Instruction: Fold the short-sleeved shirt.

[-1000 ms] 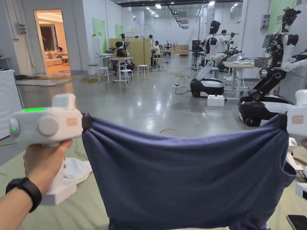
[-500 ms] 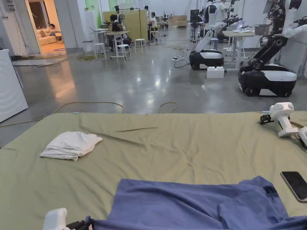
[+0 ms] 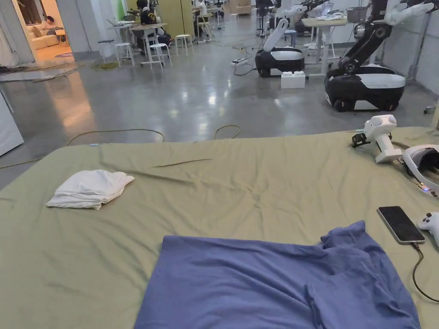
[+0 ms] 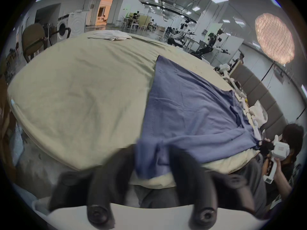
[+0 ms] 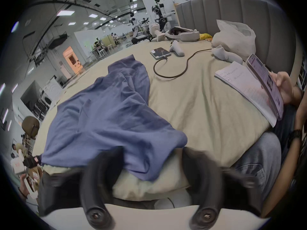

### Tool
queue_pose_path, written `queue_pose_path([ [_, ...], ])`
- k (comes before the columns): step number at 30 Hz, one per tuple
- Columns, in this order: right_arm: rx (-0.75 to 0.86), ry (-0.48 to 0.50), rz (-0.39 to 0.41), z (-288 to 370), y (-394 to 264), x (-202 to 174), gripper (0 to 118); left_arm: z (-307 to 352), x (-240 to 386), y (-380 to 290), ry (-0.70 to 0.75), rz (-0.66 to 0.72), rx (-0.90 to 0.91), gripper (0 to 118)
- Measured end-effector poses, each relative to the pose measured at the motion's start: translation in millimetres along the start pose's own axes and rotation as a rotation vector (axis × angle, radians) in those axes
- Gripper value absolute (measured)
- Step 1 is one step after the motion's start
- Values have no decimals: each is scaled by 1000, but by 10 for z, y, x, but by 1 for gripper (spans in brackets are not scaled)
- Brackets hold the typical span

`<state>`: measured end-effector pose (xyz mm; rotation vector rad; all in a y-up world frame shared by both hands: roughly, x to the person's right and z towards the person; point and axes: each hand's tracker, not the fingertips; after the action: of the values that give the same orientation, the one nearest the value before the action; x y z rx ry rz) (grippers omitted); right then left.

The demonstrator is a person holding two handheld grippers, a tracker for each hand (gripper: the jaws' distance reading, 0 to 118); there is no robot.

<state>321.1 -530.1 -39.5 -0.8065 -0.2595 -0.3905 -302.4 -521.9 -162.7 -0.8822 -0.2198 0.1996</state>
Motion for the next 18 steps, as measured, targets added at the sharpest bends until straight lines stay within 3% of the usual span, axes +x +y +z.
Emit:
queue_pose_path([
  [6, 141, -29, 136, 551, 84, -124, 83, 489, 288, 97, -9, -140, 194, 83],
  [14, 460, 56, 258, 1496, 71, -857, 81, 1617, 1051, 106, 83, -206, 626, 82],
  [16, 511, 70, 266, 1663, 91, -1054, 62, 1790, 1178, 130, 143, -201, 667, 78],
  [17, 525, 69, 264, 1717, 99, -1121, 47, 1844, 1206, 162, 126, -200, 644, 68],
  [18, 537, 63, 268, 1758, 110, -1190, 18, 1898, 1209, 177, 114, -201, 645, 36],
])
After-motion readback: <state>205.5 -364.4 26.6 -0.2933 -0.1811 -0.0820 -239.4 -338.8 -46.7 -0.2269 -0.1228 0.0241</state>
